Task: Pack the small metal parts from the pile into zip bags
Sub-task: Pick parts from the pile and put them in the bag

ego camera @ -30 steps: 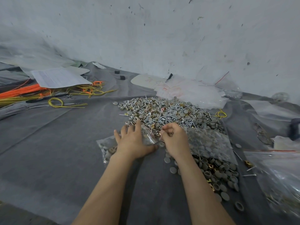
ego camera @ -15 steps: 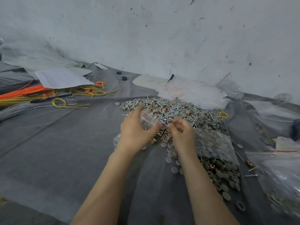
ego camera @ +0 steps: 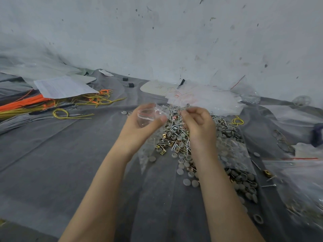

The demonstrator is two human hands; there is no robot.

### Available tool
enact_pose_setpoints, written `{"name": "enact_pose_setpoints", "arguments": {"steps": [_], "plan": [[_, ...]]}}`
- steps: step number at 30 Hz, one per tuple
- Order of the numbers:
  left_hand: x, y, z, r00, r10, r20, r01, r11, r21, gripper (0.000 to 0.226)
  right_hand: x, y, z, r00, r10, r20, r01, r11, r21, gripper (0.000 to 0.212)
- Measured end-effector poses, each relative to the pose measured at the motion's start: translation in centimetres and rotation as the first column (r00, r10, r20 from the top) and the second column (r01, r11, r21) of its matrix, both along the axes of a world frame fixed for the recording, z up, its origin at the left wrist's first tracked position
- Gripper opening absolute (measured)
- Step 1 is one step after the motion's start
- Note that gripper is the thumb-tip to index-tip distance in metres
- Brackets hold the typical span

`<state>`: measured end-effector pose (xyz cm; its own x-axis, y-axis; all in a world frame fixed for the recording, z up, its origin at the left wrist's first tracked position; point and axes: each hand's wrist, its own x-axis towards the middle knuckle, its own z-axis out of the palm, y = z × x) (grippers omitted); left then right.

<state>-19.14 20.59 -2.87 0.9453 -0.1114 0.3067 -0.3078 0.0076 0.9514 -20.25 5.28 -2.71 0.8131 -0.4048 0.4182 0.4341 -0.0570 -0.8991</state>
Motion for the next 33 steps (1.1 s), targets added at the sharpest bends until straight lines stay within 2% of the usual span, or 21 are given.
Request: {"name": "enact_pose_setpoints", "arguments": {"steps": [2,5,8,9,10,12,14,16,18,21,23,25,26,29,33], "plan": [[0.0,-0.4,0.1,0.999,0.006,0.044,-0.009,0.998,0.068,0.057,0.1,0.9,1.7,0.994,0.103,0.045,-0.099,0.991,-0.096,0.013],[-0.1,-0.6,0.0,0.995,-0.003,0.104,-0.005,0.997,0.079,0.049,0.3,2.0,2.6,0.981,0.194,-0.016,-0.19,0.932,-0.31,0.02],[-0.2,0.0,-0.1,0.995,0.072,0.065,-0.075,0.996,0.04,0.061,0.5,1.4,1.3,0.998,0.061,-0.003,-0.06,0.954,-0.293,0.008],[-0.2,0.4,-0.1,0.993,0.11,0.051,-0.112,0.993,0.038,0.062,0.5,1.0,0.5,0.999,-0.024,-0.039,0.009,0.93,-0.366,0.009],[-0.1,0.8,0.0,0.988,0.15,0.044,-0.151,0.988,0.036,0.06,0.7,0.8,-0.4,0.99,-0.095,-0.106,0.031,0.868,-0.495,0.013],[0.1,1.4,0.1,0.976,0.213,0.033,-0.214,0.976,0.027,0.055,1.1,0.8,-2.7,0.939,-0.181,-0.294,-0.103,0.665,-0.74,0.016],[0.2,1.7,0.2,0.968,0.25,0.027,-0.251,0.967,0.038,0.056,1.2,1.5,-4.5,0.869,-0.264,-0.419,-0.26,0.476,-0.84,0.019],[0.2,1.8,0.3,0.959,0.281,0.033,-0.283,0.955,0.091,0.059,1.4,2.1,-5.3,0.84,-0.318,-0.439,-0.29,0.421,-0.859,0.018],[0.4,2.1,0.4,0.946,0.316,0.065,-0.323,0.931,0.171,0.059,1.9,2.4,-5.6,0.853,-0.312,-0.417,-0.262,0.435,-0.861,0.006],[0.8,2.4,0.8,0.925,0.348,0.155,-0.38,0.857,0.348,0.062,2.1,2.4,-6.0,0.867,-0.258,-0.426,-0.257,0.5,-0.827,0.013],[0.9,2.2,0.7,0.924,0.322,0.208,-0.383,0.789,0.481,0.063,2.0,1.8,-6.0,0.882,-0.183,-0.435,-0.227,0.644,-0.73,0.012],[1.1,1.3,0.1,0.932,0.272,0.237,-0.361,0.731,0.578,0.065,1.9,0.8,-5.3,0.904,-0.112,-0.412,-0.155,0.814,-0.561,0.012],[1.1,0.7,-0.5,0.939,0.246,0.238,-0.342,0.718,0.606,0.065,1.9,0.2,-4.7,0.914,-0.103,-0.394,-0.113,0.866,-0.488,0.012],[1.1,-1.0,-2.5,0.953,0.192,0.235,-0.301,0.696,0.652,0.066,2.1,-1.0,-3.3,0.928,-0.123,-0.352,-0.045,0.901,-0.432,0.01],[0.9,-2.3,-5.0,0.94,0.198,0.278,-0.334,0.697,0.635,0.066,1.7,-1.2,-2.3,0.943,-0.025,-0.333,-0.082,0.949,-0.305,0.012]]}}
